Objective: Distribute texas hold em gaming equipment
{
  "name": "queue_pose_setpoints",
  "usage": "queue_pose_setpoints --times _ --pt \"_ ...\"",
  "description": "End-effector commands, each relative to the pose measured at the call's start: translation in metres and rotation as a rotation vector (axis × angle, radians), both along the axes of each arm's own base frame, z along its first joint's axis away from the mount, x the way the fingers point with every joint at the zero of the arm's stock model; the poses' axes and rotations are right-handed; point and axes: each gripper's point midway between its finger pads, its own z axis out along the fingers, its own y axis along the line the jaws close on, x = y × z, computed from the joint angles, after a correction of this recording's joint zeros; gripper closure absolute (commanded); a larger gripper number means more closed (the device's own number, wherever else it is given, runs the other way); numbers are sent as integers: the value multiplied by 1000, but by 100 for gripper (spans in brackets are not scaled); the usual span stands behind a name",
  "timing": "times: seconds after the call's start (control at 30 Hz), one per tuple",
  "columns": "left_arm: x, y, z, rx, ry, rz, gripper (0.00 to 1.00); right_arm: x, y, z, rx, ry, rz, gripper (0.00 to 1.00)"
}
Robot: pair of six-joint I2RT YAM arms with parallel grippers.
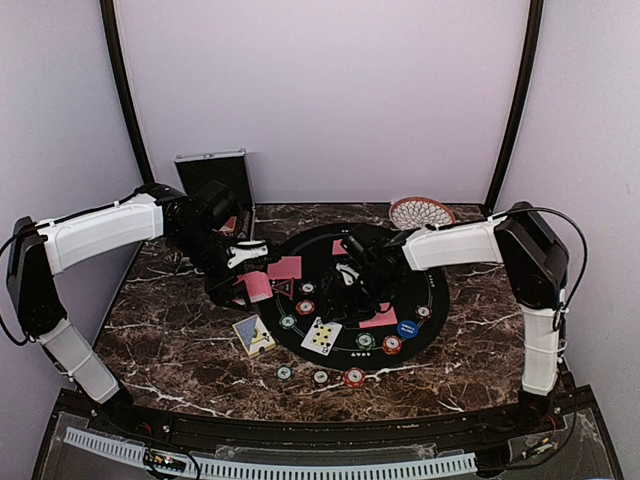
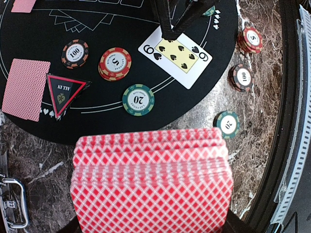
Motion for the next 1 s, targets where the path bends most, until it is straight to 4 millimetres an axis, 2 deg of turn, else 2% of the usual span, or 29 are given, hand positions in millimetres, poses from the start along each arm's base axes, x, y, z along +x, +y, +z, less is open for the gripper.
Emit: queue_pose_setpoints --times 0.0,0.07,0.2,0.4,0.63,0.97 --pt "-7 4 14 -23 -15 -13 100 16 -3 8 -8 -48 -6 43" --pt "-6 4 14 -22 -16 -13 100 19 -1 8 4 -44 -9 43" --pt "-6 4 15 -24 -17 -13 100 18 -5 -9 -3 -3 -5 44" --pt "-5 3 15 -23 -20 -16 100 -17 3 -28 32 98 49 45" --pt "-3 2 17 -27 -23 -14 100 -58 30 -14 101 158 157 45" --pt "-4 2 20 -33 -26 -14 100 -85 48 -4 139 226 239 47"
